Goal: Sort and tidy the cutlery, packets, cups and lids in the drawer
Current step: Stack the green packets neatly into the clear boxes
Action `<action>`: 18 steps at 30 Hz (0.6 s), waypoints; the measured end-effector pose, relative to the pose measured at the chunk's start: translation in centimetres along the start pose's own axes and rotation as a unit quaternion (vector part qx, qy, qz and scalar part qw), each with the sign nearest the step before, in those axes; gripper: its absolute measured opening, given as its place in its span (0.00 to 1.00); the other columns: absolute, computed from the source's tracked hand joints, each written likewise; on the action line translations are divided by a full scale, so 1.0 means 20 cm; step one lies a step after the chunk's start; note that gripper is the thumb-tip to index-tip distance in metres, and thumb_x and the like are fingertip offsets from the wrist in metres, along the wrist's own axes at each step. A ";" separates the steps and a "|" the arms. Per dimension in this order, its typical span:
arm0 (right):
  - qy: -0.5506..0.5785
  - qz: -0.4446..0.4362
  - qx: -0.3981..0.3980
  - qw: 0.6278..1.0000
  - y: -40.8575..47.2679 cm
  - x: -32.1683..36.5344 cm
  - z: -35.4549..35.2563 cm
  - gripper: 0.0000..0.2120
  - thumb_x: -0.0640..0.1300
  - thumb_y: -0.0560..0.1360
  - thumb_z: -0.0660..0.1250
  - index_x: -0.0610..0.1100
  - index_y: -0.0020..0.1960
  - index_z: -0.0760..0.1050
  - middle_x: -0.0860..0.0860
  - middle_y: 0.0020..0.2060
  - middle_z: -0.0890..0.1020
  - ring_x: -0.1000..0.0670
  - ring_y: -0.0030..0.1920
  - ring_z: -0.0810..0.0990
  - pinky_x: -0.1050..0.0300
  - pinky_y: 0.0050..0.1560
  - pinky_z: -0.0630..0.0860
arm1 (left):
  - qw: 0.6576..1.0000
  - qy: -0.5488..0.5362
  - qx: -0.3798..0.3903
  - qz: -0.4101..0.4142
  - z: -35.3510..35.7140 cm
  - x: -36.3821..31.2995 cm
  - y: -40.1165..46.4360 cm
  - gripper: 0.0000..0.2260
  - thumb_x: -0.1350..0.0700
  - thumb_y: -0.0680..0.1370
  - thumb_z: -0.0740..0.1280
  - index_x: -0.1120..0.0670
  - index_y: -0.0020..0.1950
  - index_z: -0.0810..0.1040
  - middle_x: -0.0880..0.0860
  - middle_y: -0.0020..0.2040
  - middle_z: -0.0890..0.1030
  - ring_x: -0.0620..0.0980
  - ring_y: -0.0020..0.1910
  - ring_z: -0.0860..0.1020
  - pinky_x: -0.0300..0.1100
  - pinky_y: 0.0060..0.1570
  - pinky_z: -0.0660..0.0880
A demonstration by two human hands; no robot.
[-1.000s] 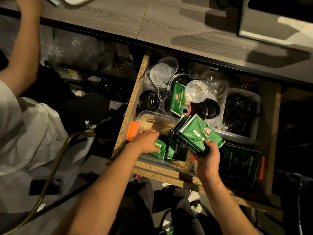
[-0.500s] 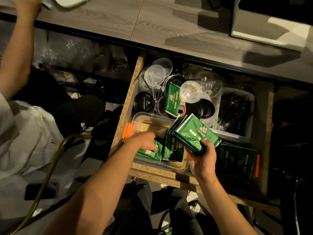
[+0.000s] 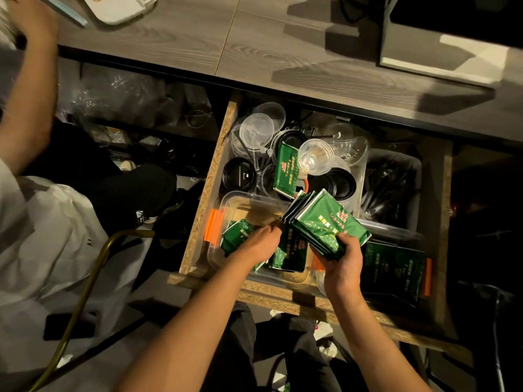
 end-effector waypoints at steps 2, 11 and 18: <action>-0.002 -0.003 -0.002 1.000 0.00 0.01 0.00 0.06 0.40 0.78 0.60 0.43 0.46 0.76 0.47 0.42 0.80 0.49 0.43 0.80 0.50 0.44 0.78 | 0.995 0.099 -0.018 0.019 0.01 0.01 0.00 0.19 0.52 0.85 0.48 0.60 0.58 0.75 0.60 0.62 0.75 0.59 0.61 0.73 0.56 0.66 0.66; 0.018 -0.003 0.008 1.000 -0.02 0.03 0.02 0.07 0.39 0.78 0.59 0.43 0.48 0.76 0.47 0.44 0.82 0.48 0.45 0.80 0.49 0.46 0.79 | 0.924 0.366 -0.057 0.094 -0.15 0.14 0.00 0.27 0.51 0.78 0.67 0.50 0.77 0.65 0.53 0.73 0.69 0.53 0.73 0.64 0.53 0.74 0.61; 0.001 -0.021 0.025 0.999 -0.05 0.01 0.05 0.09 0.38 0.79 0.59 0.43 0.44 0.76 0.49 0.41 0.80 0.48 0.44 0.79 0.50 0.44 0.78 | 0.894 0.439 -0.033 0.084 -0.15 0.16 0.06 0.31 0.43 0.75 0.72 0.57 0.73 0.69 0.58 0.81 0.53 0.57 0.81 0.47 0.56 0.79 0.44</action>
Point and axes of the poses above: each hand's wrist, its own y-axis towards the middle knuckle, its own z-axis out of the palm, x = y × z, the point moved 6 cm from there along y, towards the middle knuckle
